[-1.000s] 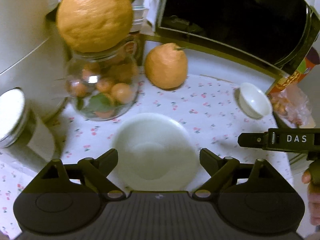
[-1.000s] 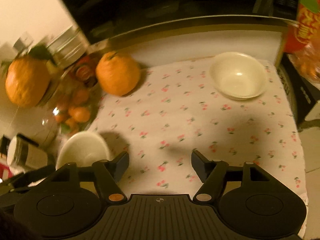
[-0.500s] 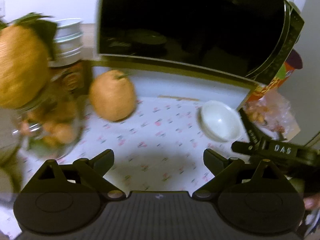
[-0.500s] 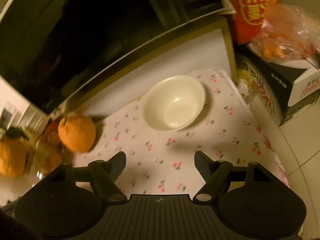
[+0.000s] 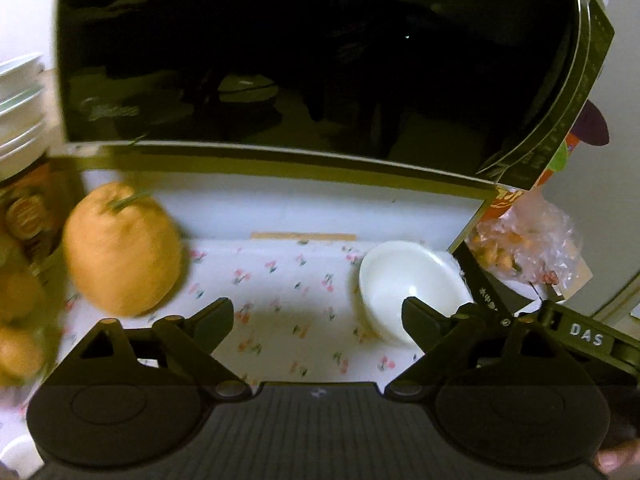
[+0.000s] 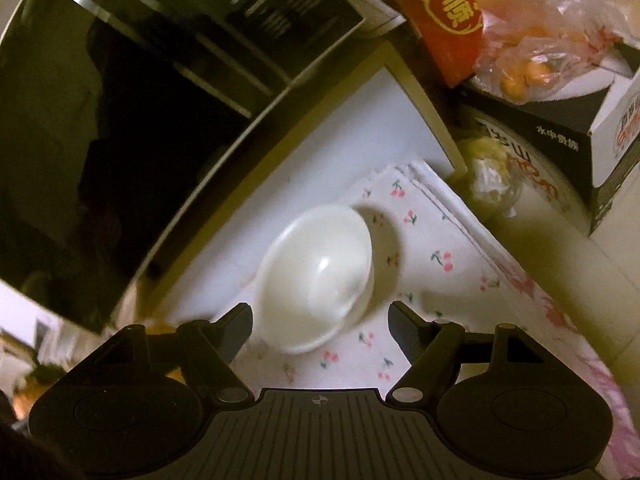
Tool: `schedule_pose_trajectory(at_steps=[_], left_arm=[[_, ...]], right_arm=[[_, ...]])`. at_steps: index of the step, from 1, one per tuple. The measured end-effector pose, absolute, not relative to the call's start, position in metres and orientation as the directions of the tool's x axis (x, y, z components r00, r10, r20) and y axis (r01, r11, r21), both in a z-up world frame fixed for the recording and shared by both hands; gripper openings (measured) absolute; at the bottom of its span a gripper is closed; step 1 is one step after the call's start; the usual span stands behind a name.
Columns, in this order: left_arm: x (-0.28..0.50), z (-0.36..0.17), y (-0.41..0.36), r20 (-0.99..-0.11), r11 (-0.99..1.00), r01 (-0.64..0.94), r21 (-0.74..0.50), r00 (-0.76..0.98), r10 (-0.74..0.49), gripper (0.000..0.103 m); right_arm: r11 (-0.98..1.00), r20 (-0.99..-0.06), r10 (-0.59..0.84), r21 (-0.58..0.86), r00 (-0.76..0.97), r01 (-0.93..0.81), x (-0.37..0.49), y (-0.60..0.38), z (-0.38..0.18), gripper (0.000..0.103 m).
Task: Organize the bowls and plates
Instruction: 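Move both grippers to the small cream bowl, then close the left gripper on the small cream bowl rim while the right gripper closes too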
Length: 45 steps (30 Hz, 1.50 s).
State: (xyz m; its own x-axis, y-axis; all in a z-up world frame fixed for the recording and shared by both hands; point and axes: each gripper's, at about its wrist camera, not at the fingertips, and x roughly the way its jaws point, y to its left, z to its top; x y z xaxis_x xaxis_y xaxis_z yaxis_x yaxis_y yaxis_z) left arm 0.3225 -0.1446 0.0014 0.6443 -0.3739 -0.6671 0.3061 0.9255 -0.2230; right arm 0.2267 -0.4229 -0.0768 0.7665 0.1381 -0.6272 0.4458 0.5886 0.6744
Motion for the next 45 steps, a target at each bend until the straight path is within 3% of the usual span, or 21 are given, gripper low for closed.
schedule_pose_trajectory(at_steps=[10, 20, 26, 45], left_arm=[[0.349, -0.023, -0.171, -0.659, 0.881, 0.38, -0.284, 0.59, -0.467, 0.053], [0.364, -0.04, -0.18, -0.681, 0.869, 0.362, -0.336, 0.544, -0.49, 0.016], [0.364, -0.039, -0.178, -0.682, 0.866, 0.359, -0.349, 0.536, -0.497, 0.009], [0.33, 0.007, -0.155, -0.664, 0.878, 0.346, -0.331, 0.576, -0.477, 0.008]], right_arm=[[0.517, -0.605, 0.079, 0.705, 0.792, 0.487, 0.233, -0.429, -0.097, 0.035], [0.545, -0.628, 0.046, 0.667, 0.777, 0.507, 0.238, -0.428, -0.108, 0.017], [0.557, -0.623, 0.044, 0.664, 0.781, 0.499, 0.237, -0.425, -0.106, 0.014], [0.638, -0.602, 0.059, 0.636, 0.796, 0.434, 0.225, -0.407, -0.055, 0.014]])
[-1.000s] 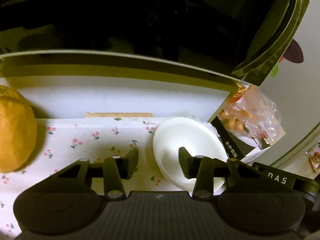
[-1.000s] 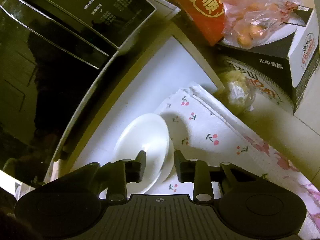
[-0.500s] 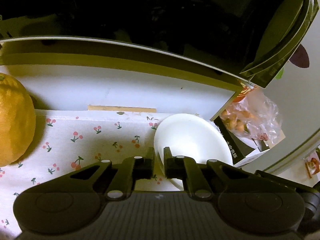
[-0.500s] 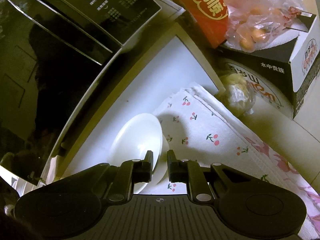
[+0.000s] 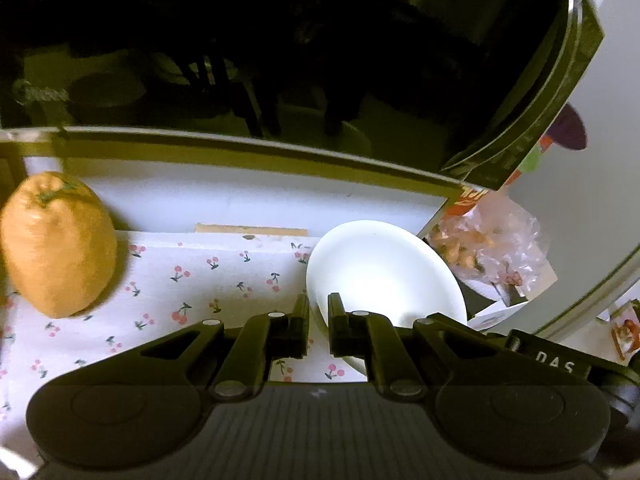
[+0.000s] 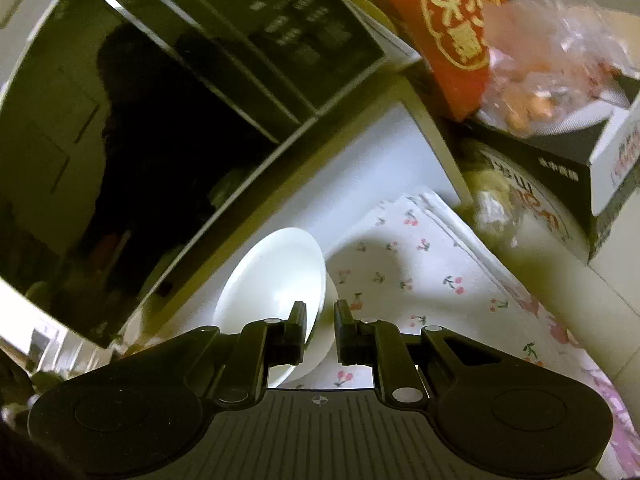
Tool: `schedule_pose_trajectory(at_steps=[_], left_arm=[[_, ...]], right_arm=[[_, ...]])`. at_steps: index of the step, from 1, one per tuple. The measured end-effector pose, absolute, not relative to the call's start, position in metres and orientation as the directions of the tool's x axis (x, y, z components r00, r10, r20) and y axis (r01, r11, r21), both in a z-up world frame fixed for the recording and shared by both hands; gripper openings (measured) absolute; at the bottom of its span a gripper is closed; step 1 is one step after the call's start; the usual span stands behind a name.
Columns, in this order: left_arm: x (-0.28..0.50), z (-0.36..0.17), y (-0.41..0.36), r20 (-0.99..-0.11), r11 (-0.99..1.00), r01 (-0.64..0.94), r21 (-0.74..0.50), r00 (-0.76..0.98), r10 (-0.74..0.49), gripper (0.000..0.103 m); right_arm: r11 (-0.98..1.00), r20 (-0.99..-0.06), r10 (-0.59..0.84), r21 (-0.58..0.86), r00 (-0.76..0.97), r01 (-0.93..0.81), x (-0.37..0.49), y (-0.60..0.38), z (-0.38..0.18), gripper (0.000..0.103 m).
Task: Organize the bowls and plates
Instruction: 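Close the left gripper on the small cream bowl rim while the right gripper closes too, then lift the small cream bowl with both grippers and carry it over the nested bowls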
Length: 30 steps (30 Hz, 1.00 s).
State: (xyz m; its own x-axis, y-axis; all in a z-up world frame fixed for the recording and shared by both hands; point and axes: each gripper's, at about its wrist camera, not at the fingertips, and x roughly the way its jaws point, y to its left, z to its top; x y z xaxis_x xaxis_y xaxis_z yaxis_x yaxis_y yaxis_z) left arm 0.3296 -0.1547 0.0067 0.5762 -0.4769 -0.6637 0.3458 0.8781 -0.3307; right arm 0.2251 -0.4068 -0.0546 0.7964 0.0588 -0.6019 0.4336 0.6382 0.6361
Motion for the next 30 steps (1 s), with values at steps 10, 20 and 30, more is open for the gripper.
schedule_pose_trajectory(at_steps=[10, 20, 30], left_arm=[[0.292, 0.031, -0.124, -0.654, 0.889, 0.297, -0.35, 0.602, -0.459, 0.008], [0.249, 0.05, -0.081, -0.635, 0.887, 0.244, -0.392, 0.626, -0.453, 0.008], [0.209, 0.059, -0.035, -0.62, 0.891, 0.2, -0.407, 0.656, -0.431, 0.008]], right_arm=[[0.67, -0.608, 0.095, 0.625, 0.788, 0.401, 0.209, -0.373, -0.025, 0.015], [0.722, -0.62, 0.128, 0.593, 0.774, 0.356, 0.184, -0.331, 0.014, 0.016], [0.767, -0.633, 0.172, 0.567, 0.755, 0.301, 0.168, -0.281, 0.029, 0.016]])
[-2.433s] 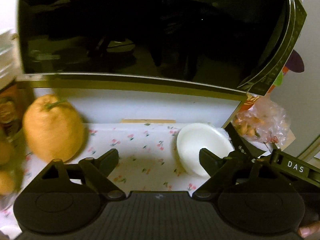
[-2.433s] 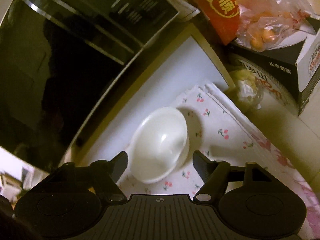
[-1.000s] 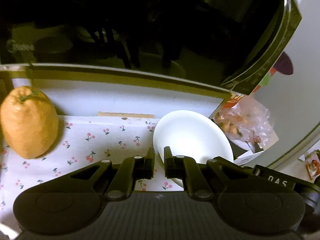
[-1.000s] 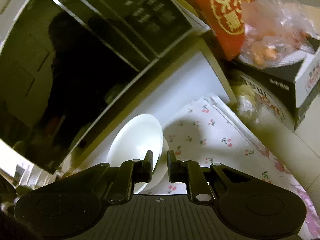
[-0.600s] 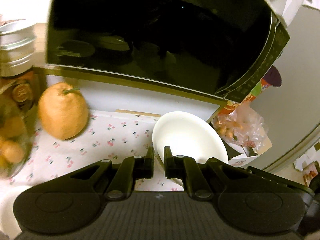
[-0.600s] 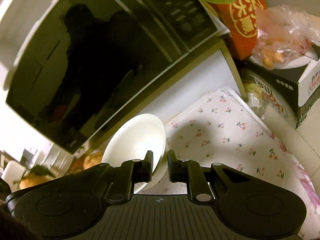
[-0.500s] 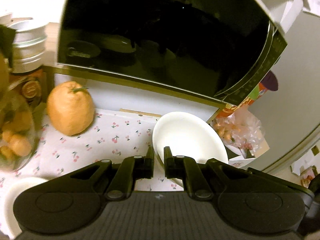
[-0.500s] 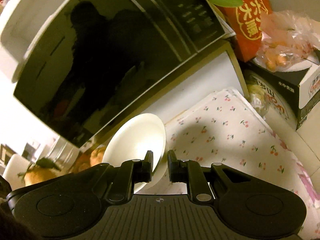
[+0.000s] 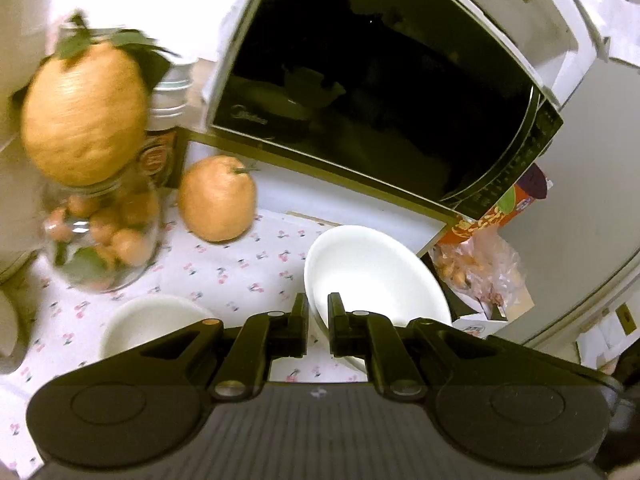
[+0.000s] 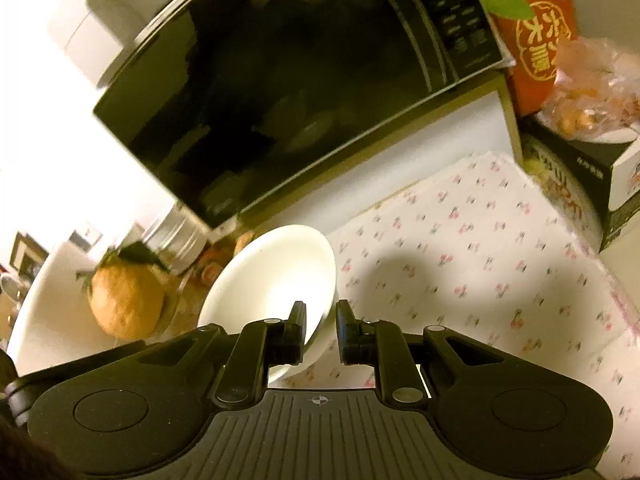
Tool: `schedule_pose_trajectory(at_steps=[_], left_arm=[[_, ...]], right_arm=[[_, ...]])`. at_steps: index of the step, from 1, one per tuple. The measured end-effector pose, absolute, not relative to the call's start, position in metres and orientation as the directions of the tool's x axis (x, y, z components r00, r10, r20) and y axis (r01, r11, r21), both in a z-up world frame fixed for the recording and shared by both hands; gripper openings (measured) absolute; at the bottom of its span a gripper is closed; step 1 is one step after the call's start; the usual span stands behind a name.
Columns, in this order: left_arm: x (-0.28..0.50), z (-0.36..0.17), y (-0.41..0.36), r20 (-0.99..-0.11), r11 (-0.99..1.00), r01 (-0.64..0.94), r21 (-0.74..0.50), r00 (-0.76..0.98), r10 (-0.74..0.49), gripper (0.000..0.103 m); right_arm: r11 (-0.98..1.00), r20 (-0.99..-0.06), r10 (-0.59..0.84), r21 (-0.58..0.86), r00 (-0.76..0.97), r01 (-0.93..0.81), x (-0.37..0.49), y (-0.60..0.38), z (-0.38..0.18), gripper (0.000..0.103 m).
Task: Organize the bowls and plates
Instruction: 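Lift the small cream bowl with both grippers and carry it over the nested bowls, then lower the small cream bowl into the nested bowls and open both grippers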
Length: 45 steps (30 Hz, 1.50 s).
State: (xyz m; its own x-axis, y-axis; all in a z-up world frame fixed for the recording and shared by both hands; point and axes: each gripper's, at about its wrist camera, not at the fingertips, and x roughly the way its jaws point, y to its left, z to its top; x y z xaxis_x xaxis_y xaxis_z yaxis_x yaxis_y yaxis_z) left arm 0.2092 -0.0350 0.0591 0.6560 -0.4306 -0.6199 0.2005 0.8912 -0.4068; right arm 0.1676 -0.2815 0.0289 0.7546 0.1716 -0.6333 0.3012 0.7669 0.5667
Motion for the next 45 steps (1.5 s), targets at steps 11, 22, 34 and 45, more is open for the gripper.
schedule_pose_trajectory(at_steps=[11, 22, 34, 45], left_arm=[[0.183, 0.051, 0.005, -0.61, 0.897, 0.159, -0.412, 0.683, -0.401, 0.008], [0.177, 0.027, 0.041, -0.604, 0.901, 0.093, -0.424, 0.712, -0.358, 0.008], [0.182, 0.004, 0.056, -0.653, 0.94, 0.041, -0.34, 0.709, -0.267, 0.009], [0.185, -0.003, 0.057, -0.67, 0.952, 0.034, -0.304, 0.703, -0.239, 0.009]], right_arm=[[0.78, -0.637, 0.239, 0.575, 0.733, 0.245, 0.161, -0.237, 0.016, 0.016], [0.835, -0.663, 0.246, 0.516, 0.707, 0.194, 0.173, -0.193, 0.003, 0.019], [0.891, -0.717, 0.238, 0.43, 0.656, 0.147, 0.191, -0.155, -0.017, 0.019], [0.9, -0.733, 0.232, 0.412, 0.64, 0.146, 0.197, -0.151, -0.021, 0.019]])
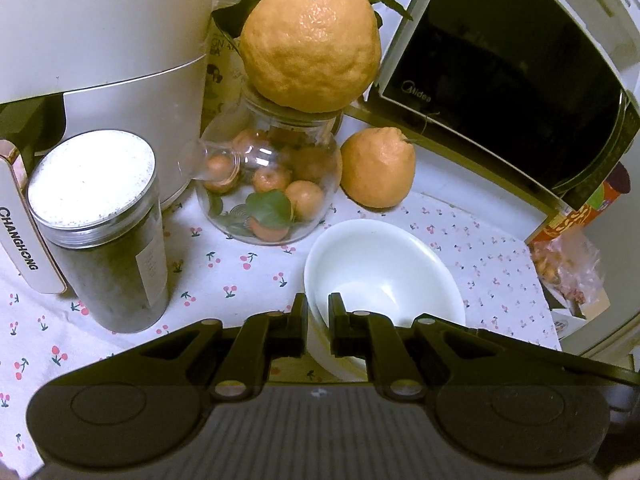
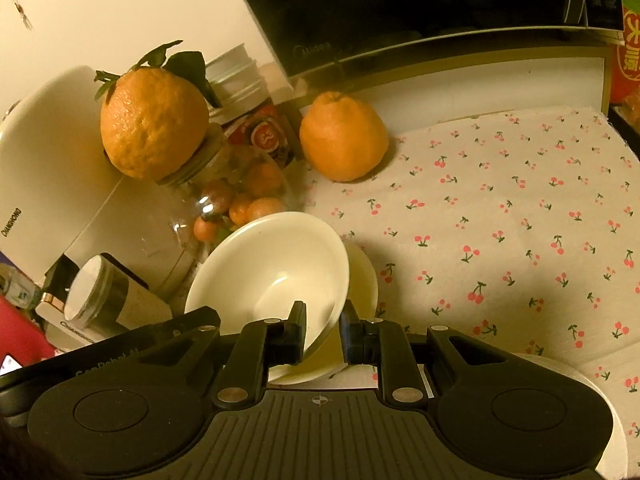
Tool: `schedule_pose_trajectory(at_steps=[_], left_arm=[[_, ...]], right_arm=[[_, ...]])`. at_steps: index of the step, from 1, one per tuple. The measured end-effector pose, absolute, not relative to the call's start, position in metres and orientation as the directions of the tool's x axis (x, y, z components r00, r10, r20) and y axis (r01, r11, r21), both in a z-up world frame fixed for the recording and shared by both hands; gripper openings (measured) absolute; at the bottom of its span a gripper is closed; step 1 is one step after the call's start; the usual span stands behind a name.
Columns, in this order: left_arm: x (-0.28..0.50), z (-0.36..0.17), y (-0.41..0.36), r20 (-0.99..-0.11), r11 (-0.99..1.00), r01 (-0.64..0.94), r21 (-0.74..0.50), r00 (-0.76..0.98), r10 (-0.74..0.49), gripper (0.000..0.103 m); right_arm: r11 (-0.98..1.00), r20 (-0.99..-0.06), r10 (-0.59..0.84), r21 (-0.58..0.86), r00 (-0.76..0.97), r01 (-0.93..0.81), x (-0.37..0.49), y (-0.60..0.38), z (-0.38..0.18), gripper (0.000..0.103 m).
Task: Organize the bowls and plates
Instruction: 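Lower the small cream bowl into the nested bowls and open both grippers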
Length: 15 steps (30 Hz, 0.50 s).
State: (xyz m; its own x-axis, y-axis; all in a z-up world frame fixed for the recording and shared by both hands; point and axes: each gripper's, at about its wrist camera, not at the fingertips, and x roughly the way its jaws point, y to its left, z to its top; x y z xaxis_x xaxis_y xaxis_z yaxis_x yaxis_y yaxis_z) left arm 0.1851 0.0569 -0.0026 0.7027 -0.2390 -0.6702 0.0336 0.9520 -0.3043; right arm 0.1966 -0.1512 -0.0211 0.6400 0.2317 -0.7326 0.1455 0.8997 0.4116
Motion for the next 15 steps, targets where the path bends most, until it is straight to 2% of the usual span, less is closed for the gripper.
schedule_pose_trajectory(at_steps=[15], left_arm=[[0.1888, -0.0071, 0.0536, -0.673, 0.965, 0.052, -0.259, 0.707, -0.219, 0.011]], right_arm=[[0.914, -0.735, 0.221, 0.385, 0.642, 0.127, 0.1969, -0.1492, -0.0208, 0.02]])
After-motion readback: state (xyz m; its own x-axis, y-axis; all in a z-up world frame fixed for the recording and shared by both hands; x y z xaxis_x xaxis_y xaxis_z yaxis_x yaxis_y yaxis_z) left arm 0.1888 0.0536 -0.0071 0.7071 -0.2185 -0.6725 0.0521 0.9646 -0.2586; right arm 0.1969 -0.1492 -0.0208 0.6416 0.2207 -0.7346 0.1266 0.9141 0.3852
